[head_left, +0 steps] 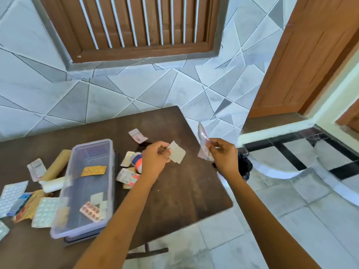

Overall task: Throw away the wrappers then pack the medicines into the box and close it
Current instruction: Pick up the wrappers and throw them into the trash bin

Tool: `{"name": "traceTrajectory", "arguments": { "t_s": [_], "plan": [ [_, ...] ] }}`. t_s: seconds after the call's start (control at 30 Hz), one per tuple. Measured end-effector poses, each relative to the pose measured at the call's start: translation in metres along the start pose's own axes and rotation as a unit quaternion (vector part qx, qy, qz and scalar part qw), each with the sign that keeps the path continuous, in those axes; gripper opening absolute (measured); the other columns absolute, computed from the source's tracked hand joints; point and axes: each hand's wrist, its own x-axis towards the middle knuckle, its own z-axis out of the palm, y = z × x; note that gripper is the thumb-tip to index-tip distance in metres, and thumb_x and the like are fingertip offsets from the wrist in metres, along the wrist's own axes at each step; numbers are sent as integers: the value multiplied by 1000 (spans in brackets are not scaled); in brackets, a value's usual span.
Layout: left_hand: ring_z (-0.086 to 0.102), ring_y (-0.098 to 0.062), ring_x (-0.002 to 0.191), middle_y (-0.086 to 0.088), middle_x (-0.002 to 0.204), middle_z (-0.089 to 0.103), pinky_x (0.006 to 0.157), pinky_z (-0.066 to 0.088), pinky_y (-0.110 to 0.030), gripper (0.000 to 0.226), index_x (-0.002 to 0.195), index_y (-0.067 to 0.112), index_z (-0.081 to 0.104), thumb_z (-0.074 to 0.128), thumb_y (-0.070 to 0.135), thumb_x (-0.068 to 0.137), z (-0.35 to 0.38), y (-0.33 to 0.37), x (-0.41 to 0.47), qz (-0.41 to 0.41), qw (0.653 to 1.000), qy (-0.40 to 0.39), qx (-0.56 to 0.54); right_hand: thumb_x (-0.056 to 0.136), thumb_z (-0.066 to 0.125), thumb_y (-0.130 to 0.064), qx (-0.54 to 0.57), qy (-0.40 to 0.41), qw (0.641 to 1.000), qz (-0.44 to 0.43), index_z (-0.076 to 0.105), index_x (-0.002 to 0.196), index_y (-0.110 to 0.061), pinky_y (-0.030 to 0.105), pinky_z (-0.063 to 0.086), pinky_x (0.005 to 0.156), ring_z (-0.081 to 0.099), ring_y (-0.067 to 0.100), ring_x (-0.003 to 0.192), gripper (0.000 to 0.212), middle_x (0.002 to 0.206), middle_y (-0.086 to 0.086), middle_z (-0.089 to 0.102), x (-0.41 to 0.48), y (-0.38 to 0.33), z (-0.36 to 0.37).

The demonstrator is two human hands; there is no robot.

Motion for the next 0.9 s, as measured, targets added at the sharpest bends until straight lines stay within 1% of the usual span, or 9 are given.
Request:
{"name": "traceTrajectory", "arguments": {
  "t_s": [0.17, 0.33, 0.5, 0.57, 0.63, 0.7, 0.73, 0.83, 0.9],
  "plan": [
    [65, -25, 97, -15, 108, 69, 79, 60, -40, 14, 100, 3, 67, 61, 6, 88, 95, 45, -13, 7, 1000, -4, 14, 86, 61, -10, -2, -4, 1000, 2, 68, 100, -1, 34, 54, 86, 65, 27, 91, 17, 103, 15, 71, 24, 39, -93],
    [68, -31, 88, -18, 100, 71, 77, 61, -42, 14, 94, 6, 70, 61, 2, 84, 171, 84, -12, 15, 1000, -21, 10, 85, 60, -2, 39, 30, 999, 13, 70, 93, -2, 3, 48, 66, 63, 11, 75, 13, 90, 10, 71, 49, 77, -164],
    [67, -12, 65, -7, 91, 66, 65, 58, -24, 13, 89, 13, 67, 58, 3, 87, 232, 102, 8, 21, 999, -37, 15, 84, 60, -3, 28, 48, 998, 38, 71, 92, -5, 17, 50, 72, 64, 17, 77, 14, 88, 9, 72, 83, 115, -196],
    [68, -20, 68, -5, 89, 65, 61, 57, -19, 13, 90, 9, 68, 57, 4, 87, 257, 99, 23, 16, 999, -45, 23, 85, 61, -4, 36, 52, 997, 48, 71, 92, -3, 18, 51, 73, 65, 6, 73, 12, 88, 6, 70, 100, 130, -204],
    [70, -23, 68, -6, 87, 65, 65, 60, -27, 14, 93, 5, 69, 57, 3, 86, 284, 94, 38, 1, 998, -51, 23, 85, 62, -6, 45, 56, 995, 63, 71, 95, -2, 5, 49, 68, 64, -3, 70, 13, 90, 3, 69, 123, 152, -211],
    [68, -6, 55, -5, 85, 62, 65, 59, -30, 14, 91, 7, 68, 56, 2, 87, 313, 84, 57, -19, 998, -65, 18, 85, 62, -7, 26, 71, 994, 79, 70, 98, -4, 1, 47, 64, 65, 9, 76, 15, 93, 2, 69, 151, 178, -215],
    [65, -4, 54, -4, 82, 60, 63, 59, -30, 14, 90, 10, 66, 55, 1, 87, 326, 79, 67, -32, 997, -72, 12, 85, 63, -7, 12, 79, 993, 88, 70, 97, -4, 3, 47, 62, 65, 14, 77, 15, 92, 3, 70, 164, 192, -217],
    [64, -27, 73, 6, 71, 55, 72, 60, -46, 20, 84, 18, 56, 55, -1, 86, 367, 65, 105, -65, 996, -66, 7, 84, 63, -4, -18, 71, 989, 131, 68, 88, -4, 9, 48, 61, 63, 18, 73, 7, 85, 9, 70, 207, 231, -217],
    [61, -28, 75, 9, 69, 54, 74, 58, -53, 32, 75, 29, 49, 56, -1, 84, 394, 56, 138, -90, 994, -64, 14, 83, 63, -5, -45, 42, 984, 169, 65, 83, -9, 21, 52, 68, 63, 21, 74, 5, 82, 9, 69, 242, 256, -212]
  ]
}}
